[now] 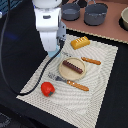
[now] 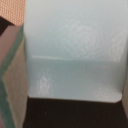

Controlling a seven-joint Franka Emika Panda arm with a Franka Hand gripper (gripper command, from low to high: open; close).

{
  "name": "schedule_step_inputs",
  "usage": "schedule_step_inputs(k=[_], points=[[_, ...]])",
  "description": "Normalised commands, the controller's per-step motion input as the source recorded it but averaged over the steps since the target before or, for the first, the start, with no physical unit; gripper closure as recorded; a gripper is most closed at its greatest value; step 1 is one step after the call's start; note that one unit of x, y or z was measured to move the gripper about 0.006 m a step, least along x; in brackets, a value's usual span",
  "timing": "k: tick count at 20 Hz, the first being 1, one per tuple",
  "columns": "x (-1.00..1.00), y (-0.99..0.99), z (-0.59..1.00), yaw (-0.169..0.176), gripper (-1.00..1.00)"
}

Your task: Interact with the objects in diverse but meaningful ways.

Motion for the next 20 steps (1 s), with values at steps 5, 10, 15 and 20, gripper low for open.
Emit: schedule_step_inputs(k=[5, 10, 15, 20], points=[[-0.45, -0.15, -0.30, 0.009, 1.00], [-0.38, -0.04, -0.45, 0.001, 1.00], [-0.19, -0.01, -0.31, -0.001, 1.00], [0.35, 0.28, 0.46, -0.096, -1.00]])
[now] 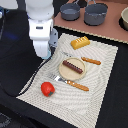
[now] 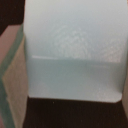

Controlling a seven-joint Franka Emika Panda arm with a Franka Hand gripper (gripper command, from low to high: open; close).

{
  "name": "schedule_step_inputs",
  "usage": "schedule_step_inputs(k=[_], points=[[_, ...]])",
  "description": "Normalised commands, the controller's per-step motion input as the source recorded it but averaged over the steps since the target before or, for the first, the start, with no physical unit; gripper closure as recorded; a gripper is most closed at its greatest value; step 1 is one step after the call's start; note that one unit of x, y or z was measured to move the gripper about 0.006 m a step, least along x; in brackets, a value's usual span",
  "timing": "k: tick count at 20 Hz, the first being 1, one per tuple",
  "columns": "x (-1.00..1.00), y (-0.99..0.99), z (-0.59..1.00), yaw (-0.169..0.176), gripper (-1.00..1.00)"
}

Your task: Interact with the objects in diverse but meaningful ways.

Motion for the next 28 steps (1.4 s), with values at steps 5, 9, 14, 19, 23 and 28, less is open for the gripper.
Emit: schedule_step_inputs(k=[5, 9, 14, 19, 23, 28], points=[[0.09, 0.30, 0.40, -0.024, -1.00], [0.00, 0.50, 1.00, 0.000, -1.00], [0.38, 0.72, 0.96, 0.000, -1.00], [0.80, 0.75, 0.64, 0.020, -1.00], [0.85, 0.62, 0.17, 0.039, -1.00], [0.89, 0.25, -0.17, 0.091, -1.00]])
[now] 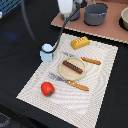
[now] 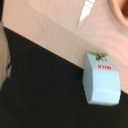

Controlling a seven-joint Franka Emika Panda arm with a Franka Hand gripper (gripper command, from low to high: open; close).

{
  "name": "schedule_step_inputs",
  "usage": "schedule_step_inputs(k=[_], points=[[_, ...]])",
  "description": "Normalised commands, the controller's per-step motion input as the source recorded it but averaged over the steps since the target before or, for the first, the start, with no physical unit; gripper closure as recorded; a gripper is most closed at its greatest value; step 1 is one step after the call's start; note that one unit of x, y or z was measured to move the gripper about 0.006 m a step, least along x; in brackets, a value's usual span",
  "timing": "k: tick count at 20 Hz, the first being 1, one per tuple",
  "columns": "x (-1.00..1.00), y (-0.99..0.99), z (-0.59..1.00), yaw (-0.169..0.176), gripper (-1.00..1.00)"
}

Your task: Interact with the objects in diverse but meaningful ways.

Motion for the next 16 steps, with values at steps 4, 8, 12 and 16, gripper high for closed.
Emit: schedule_step_inputs(k=[4, 8, 12, 16], points=[[0.92, 0.06, -0.30, 0.075, -1.00], [0.91, -0.01, -0.36, 0.036, -1.00], [0.71, -0.13, -0.37, 0.003, -1.00], [0.47, -0.02, -0.28, 0.000, -1.00]])
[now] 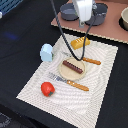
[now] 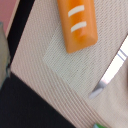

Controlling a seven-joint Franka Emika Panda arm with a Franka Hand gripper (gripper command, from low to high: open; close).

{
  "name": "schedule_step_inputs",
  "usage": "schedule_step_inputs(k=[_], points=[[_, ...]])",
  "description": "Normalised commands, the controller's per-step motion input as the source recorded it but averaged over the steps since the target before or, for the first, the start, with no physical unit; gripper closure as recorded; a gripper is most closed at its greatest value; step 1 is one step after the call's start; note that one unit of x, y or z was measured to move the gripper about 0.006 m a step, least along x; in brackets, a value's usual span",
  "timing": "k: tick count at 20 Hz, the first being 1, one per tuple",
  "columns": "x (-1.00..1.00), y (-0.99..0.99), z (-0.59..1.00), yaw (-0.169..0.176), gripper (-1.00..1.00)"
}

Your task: Interact with the objects in diverse but meaningful ways.

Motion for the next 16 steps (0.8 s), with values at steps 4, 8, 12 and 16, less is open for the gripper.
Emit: schedule_step_inputs(k=[4, 8, 12, 16], points=[[0.29, 0.00, -0.31, 0.000, -1.00], [0.01, 0.06, -0.30, 0.014, -1.00], [-0.10, 0.27, -0.23, 0.085, -1.00], [-0.04, 0.23, -0.27, 0.071, -1.00]])
